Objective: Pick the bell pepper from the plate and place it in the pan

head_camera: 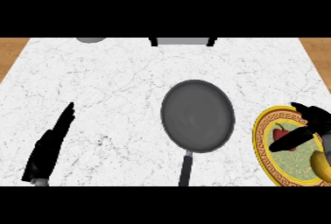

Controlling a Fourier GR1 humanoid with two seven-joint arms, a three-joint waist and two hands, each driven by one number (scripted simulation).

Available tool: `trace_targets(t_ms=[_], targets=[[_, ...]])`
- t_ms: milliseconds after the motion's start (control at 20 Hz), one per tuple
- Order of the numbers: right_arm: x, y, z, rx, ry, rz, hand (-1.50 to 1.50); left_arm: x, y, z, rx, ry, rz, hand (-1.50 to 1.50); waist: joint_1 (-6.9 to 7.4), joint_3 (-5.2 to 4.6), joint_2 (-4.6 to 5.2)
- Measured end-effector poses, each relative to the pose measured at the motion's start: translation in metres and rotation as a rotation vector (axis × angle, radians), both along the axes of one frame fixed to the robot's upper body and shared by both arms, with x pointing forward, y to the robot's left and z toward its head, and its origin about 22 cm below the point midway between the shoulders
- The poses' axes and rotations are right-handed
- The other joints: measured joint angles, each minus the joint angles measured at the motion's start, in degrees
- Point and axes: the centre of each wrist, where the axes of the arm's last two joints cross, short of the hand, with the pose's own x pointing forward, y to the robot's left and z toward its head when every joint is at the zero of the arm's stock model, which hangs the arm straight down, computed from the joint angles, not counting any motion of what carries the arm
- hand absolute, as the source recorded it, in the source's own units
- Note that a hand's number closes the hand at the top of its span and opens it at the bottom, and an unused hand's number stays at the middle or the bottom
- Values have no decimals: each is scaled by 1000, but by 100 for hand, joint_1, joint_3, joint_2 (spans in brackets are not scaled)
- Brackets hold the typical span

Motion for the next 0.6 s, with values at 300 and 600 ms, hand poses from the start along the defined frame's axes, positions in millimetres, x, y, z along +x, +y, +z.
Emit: trace_targets(t_ms=[300,600], targets=[[2,1,-15,-2,22,-12,-150,-4,3,-5,1,-4,4,0,1,0,0],[4,-2,-31,-13,48,-24,-150,1,-1,-2,2,-8,7,0,-2,1,1]])
